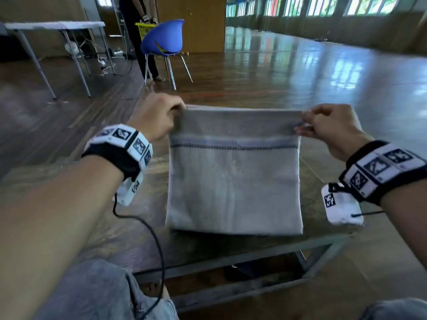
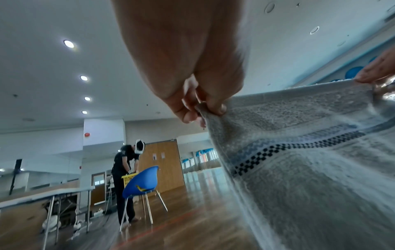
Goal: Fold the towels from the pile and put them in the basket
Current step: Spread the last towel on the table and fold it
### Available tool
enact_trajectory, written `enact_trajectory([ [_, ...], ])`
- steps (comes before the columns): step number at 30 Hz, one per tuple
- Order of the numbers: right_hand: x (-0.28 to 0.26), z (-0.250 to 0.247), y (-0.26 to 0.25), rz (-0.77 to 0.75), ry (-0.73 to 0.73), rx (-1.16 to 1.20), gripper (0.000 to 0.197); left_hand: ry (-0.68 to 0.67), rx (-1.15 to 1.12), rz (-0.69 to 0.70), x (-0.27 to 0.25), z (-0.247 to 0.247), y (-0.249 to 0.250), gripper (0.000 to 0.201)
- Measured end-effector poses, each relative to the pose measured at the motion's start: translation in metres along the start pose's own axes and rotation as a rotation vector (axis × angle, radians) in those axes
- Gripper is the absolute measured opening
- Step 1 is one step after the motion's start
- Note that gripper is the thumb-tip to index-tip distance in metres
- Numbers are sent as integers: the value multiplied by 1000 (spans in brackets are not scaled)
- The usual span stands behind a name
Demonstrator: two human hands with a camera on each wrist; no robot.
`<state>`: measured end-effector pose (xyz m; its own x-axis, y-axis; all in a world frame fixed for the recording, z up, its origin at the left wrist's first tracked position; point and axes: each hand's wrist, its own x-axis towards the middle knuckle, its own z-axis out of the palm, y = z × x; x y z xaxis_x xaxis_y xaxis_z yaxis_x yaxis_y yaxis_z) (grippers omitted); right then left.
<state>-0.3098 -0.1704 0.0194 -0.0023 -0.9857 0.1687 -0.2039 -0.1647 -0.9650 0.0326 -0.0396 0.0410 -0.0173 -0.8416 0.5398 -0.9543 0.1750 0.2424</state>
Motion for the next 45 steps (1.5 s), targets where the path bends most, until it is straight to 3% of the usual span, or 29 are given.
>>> enact_trajectory([
  [6, -7, -15, -78, -168, 57, 154, 15, 180, -24, 32, 36, -67, 21, 14],
  [10, -31, -30, -56, -156, 5, -44, 13, 88, 40, 77, 11, -73, 26, 11],
  [14, -63, -46, 2, 10, -195, -232, 11, -341, -2, -27, -28, -44, 22, 10],
  [17, -83, -54, 40, 168, -478, -267, 19, -702, -58, -164, -50, -13, 12, 10],
  [20, -89, -57, 65, 347, -715, -350, 16, -1008, -78, -257, -62, 16, 4, 11],
  [23, -80, -52, 82, 367, -752, -408, 13, -1170, -97, -349, -66, 37, -5, 10],
  [25, -68, -45, 90, 254, -667, -457, 16, -1091, -92, -381, -66, 51, -13, 12],
  [28, -47, -28, 104, 87, -491, -509, 17, -788, 0, -368, -66, 73, -25, 17],
  [31, -31, -6, 118, 11, -333, -608, 20, -510, -26, -403, -69, 98, -34, 17],
  [33, -24, 7, 129, -18, -253, -682, 22, -415, -51, -439, -72, 115, -37, 17],
  [36, -21, 21, 144, -52, -219, -734, 23, -429, -72, -473, -73, 134, -45, 16],
  [45, -19, 33, 155, -69, -352, -828, 17, -482, -43, -471, -70, 139, -47, 8],
])
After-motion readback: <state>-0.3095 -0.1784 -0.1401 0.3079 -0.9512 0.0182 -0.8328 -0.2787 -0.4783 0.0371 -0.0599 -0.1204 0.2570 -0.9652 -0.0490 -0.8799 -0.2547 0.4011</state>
